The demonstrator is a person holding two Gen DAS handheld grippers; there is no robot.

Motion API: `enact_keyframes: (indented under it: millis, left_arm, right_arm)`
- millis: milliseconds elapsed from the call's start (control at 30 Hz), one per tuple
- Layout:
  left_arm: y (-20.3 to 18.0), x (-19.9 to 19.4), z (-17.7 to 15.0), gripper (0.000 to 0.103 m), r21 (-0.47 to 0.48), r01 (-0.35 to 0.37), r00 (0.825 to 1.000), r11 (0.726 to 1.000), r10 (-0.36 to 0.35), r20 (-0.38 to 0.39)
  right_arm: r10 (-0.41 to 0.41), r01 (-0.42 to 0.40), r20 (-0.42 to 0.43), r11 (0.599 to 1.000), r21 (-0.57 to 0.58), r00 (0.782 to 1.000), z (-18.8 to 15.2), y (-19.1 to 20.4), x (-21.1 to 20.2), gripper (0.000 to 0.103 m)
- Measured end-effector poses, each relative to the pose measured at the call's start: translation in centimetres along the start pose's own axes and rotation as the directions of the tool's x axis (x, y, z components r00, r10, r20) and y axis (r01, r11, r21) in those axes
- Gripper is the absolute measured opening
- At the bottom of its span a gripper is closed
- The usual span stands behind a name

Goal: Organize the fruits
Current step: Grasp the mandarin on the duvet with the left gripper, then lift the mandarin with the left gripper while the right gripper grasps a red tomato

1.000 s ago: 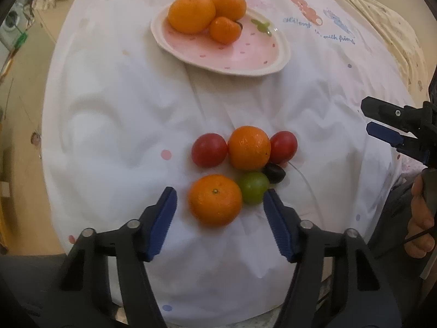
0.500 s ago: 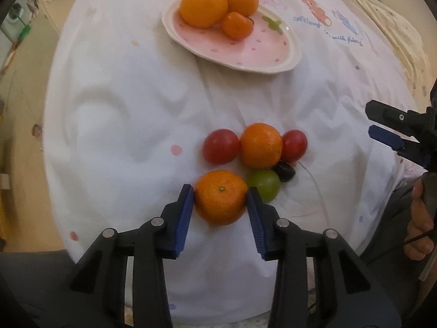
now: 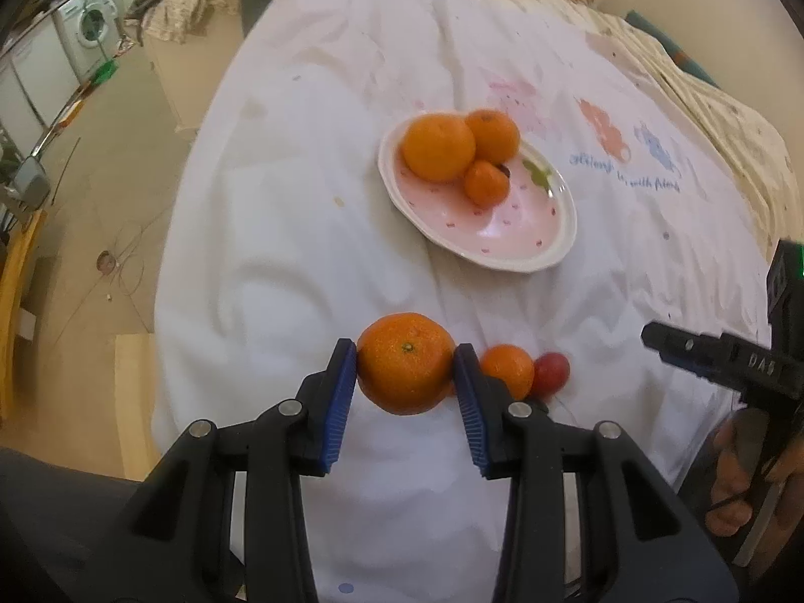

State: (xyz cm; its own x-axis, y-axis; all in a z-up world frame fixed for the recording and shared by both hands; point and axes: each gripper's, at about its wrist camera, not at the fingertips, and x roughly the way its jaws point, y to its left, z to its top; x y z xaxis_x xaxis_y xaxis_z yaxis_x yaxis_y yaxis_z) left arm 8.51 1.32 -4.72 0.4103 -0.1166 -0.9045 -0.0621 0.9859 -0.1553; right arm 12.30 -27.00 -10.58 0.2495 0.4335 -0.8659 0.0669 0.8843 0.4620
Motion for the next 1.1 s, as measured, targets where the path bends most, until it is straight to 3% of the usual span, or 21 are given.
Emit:
enact_keyframes:
  millis: [333, 433, 533, 567, 800, 1100]
  left_arm:
    - [-0.3, 0.0, 0.2, 0.035, -0.002, 0.009, 1.0, 1.0, -0.009, 0.011]
    - [-0.1, 0.0, 0.3, 0.035, -0.019, 0.017, 1.0, 1.0, -0.017, 0.005]
    - [0.0, 0.1, 0.4, 0.035, -0.035, 0.026, 1.0, 0.999, -0.026, -0.002]
    - [0.1, 0.2, 0.5, 0.035, -0.041, 0.03, 1.0, 0.999, -0.031, -0.003]
    - [0.4, 0.4, 0.6, 0.035, -0.058, 0.051, 0.999, 0.997, -0.051, -0.011]
    - [0.6, 0.9, 0.6, 0.035, -0.071, 0.054, 0.998, 0.996, -0.056, -0.03]
  right_arm:
    - [0.008, -0.009, -0.035, 0.999, -0.036, 0.999, -0.4, 0.9, 1.2, 0.087]
    - [0.078, -0.081, -0.068, 0.996, -0.039, 0.995, -0.5, 1.4, 1.8, 0.071]
    - [0.103, -0.108, -0.099, 0.993, -0.039, 0.99, -0.6, 1.8, 2.7, 0.049]
    - [0.106, -0.111, -0.115, 0.993, -0.042, 0.988, -0.7, 1.9, 3.2, 0.046]
    - [0.044, -0.065, -0.184, 0.992, -0.109, 0.982, -1.3, 3.7, 6.2, 0.046]
    - [0.136, -0.138, -0.197, 0.99, 0.005, 0.971, -0.8, 2.9, 8.0, 0.046]
